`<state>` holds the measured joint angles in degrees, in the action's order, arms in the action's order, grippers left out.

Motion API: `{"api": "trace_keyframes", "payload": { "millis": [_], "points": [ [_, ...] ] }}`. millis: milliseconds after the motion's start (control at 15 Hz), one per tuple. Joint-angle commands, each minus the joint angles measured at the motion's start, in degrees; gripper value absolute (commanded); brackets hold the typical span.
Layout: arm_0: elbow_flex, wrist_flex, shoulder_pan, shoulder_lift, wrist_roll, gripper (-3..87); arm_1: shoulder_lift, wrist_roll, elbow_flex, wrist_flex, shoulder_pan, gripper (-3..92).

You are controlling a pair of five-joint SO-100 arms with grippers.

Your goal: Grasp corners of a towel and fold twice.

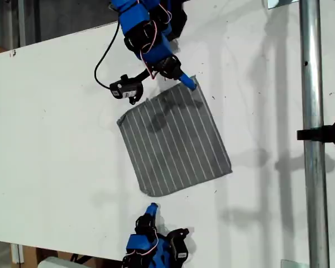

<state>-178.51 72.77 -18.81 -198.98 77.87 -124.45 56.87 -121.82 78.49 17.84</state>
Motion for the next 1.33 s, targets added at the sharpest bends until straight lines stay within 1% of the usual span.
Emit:
{"api": "trace_keyframes", "payload": {
  "millis": [0, 267, 533, 733, 933, 1000, 1067, 1133, 1200, 1267],
  "points": [
    [-0.26, -0.97, -0.62, -0.35, 0.44, -2.1, 1.85, 0.53, -4.13, -3.60, -0.53, 33.0],
    [-0.26, -0.88, -0.53, -0.35, 0.70, -2.1, 4.83, 1.14, -8.17, -8.70, 1.05, 32.6],
    [-0.26, -0.88, -0.53, -0.35, 0.88, -2.1, 18.37, 1.32, -4.92, -14.15, 2.20, 32.2],
    [-0.26, -0.88, -0.53, -0.35, 0.88, -2.1, 29.62, 1.32, -0.26, -15.29, 0.79, 31.1],
    [-0.26, -0.79, -0.53, -0.35, 0.88, -2.0, 32.78, 0.79, 2.02, -15.64, -0.18, 28.1],
    [-0.26, -0.79, -0.53, -0.35, 0.88, -2.0, 32.87, 0.79, 2.02, -15.64, -0.35, 24.7],
    [-0.26, -0.79, -0.53, -0.35, 0.88, -2.0, 32.87, 0.88, 2.02, -15.73, -0.62, 10.9],
    [-0.26, -0.79, -0.53, -0.35, 0.88, -2.0, 32.61, 1.14, 2.02, -15.73, -0.62, 2.1],
    [-0.26, -0.79, -0.53, -0.35, 0.88, -2.0, 32.61, 0.79, 2.02, -15.91, -0.62, -0.1],
    [-0.26, -0.79, -0.62, -0.35, 0.88, -2.0, 32.52, 0.79, 2.02, -15.91, -0.35, -0.1]
  ]
}}
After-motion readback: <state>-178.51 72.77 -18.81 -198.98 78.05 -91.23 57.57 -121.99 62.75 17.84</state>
